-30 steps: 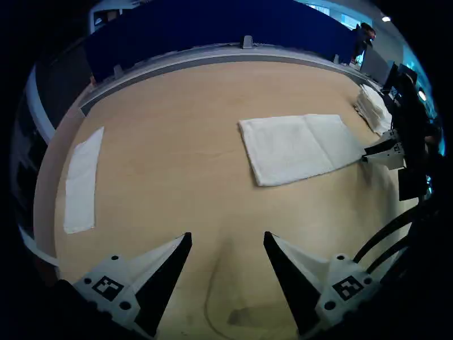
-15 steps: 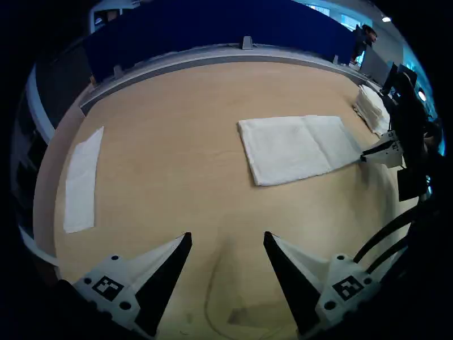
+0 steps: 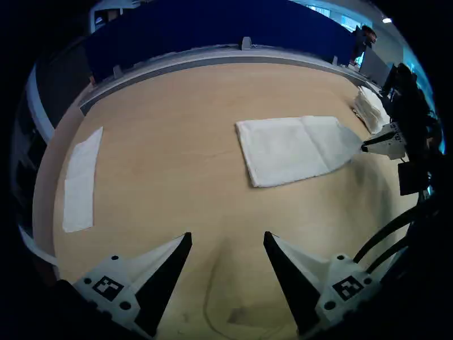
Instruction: Fold towel
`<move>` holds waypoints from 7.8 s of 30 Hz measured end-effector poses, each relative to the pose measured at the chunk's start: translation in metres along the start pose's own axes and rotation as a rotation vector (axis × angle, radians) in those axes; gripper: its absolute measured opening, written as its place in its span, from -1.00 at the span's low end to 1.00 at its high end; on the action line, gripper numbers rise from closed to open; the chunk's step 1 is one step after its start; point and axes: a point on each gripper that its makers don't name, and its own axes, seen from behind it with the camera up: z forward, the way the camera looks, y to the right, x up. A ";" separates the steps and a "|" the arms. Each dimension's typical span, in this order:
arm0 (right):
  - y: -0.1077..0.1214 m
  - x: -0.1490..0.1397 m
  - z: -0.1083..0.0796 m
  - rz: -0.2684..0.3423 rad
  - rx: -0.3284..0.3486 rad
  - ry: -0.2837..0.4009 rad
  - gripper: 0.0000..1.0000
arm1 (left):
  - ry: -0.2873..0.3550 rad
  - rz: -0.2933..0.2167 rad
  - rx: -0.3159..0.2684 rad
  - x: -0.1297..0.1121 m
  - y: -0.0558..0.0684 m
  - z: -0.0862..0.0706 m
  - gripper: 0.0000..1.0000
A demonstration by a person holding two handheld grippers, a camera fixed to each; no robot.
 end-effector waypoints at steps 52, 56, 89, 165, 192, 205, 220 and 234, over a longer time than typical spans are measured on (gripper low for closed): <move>-0.197 0.108 0.124 -0.213 0.308 0.024 -0.81 | 0.103 -0.193 0.054 -0.008 -0.024 -0.051 0.88; -0.196 0.109 0.121 -0.221 0.311 0.025 -0.71 | 0.101 -0.190 0.055 -0.008 -0.025 -0.049 0.88; -0.141 0.082 0.073 -0.162 0.139 0.089 0.91 | 0.089 -0.168 0.065 -0.019 -0.029 -0.058 0.88; -0.062 0.212 -0.078 -0.194 -0.043 0.337 -0.86 | 0.167 -0.144 0.070 -0.014 -0.035 -0.099 0.88; 0.099 0.208 -0.150 -0.108 -0.172 0.341 -0.86 | 0.167 -0.111 0.062 0.010 -0.012 -0.098 0.89; 0.219 0.203 -0.183 -0.050 -0.288 0.314 -0.86 | 0.150 -0.127 0.067 0.011 -0.006 -0.096 0.89; 0.297 0.209 -0.202 0.004 -0.375 0.292 -0.86 | 0.127 -0.121 0.080 0.006 -0.006 -0.096 0.88; 0.316 0.192 -0.202 0.044 -0.394 0.274 -0.86 | 0.120 -0.111 0.080 0.011 0.000 -0.093 0.89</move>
